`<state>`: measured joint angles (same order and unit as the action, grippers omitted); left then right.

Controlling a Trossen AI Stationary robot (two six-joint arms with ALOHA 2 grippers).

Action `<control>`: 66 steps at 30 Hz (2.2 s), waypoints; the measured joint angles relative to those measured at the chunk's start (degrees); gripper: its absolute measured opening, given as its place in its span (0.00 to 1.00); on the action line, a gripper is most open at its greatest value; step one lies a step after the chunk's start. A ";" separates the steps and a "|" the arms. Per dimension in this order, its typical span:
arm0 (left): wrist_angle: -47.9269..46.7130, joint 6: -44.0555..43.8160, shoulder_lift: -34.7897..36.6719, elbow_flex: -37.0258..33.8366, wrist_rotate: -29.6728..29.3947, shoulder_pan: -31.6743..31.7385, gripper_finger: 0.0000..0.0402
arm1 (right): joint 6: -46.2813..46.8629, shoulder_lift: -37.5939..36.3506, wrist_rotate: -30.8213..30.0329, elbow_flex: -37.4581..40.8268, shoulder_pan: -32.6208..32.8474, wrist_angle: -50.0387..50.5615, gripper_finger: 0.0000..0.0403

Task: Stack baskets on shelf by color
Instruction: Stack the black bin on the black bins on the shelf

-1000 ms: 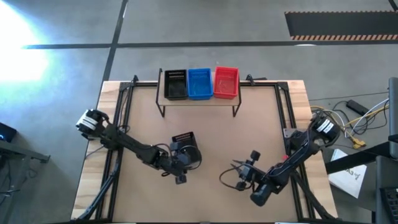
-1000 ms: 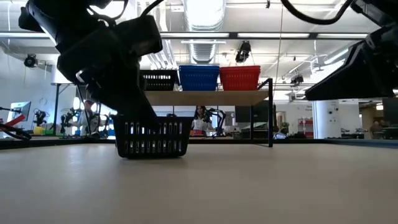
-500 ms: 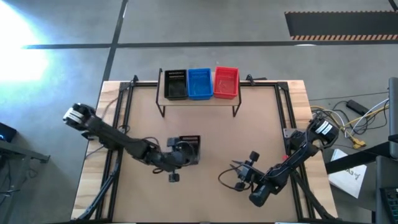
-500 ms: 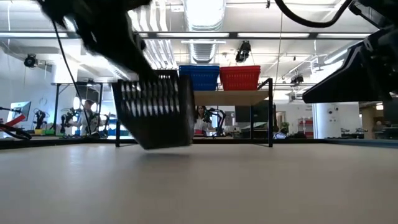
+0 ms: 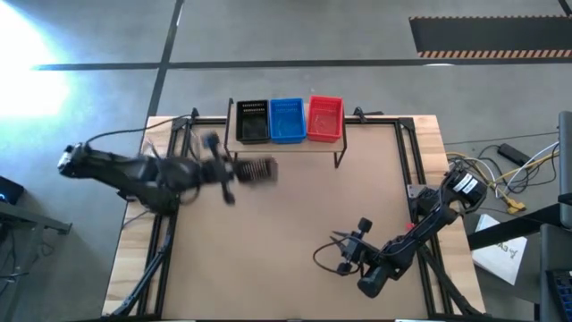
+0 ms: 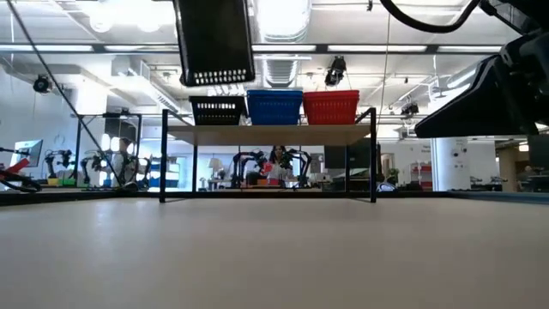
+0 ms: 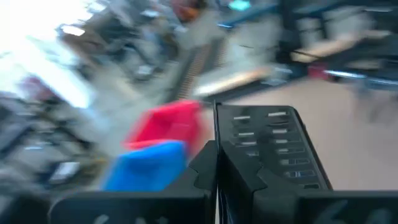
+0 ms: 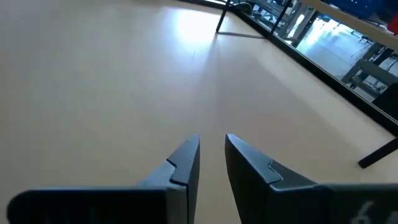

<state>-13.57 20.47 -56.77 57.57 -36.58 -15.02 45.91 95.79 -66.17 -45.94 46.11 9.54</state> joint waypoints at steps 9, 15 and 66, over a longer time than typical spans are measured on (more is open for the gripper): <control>6.76 19.55 5.65 0.88 18.36 17.74 0.00 | 0.45 0.00 -1.57 -0.69 0.00 -0.02 0.16; 7.20 33.31 0.96 0.03 18.46 23.37 0.00 | 0.60 0.00 -2.75 -0.69 -0.02 -0.11 0.16; -22.90 13.33 -35.35 -4.54 15.87 19.88 0.28 | 0.73 -0.04 -2.91 -1.68 -1.31 -3.04 0.15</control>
<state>-36.47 33.80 -92.12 53.04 -20.71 4.86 46.64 95.74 -69.08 -47.62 44.80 6.50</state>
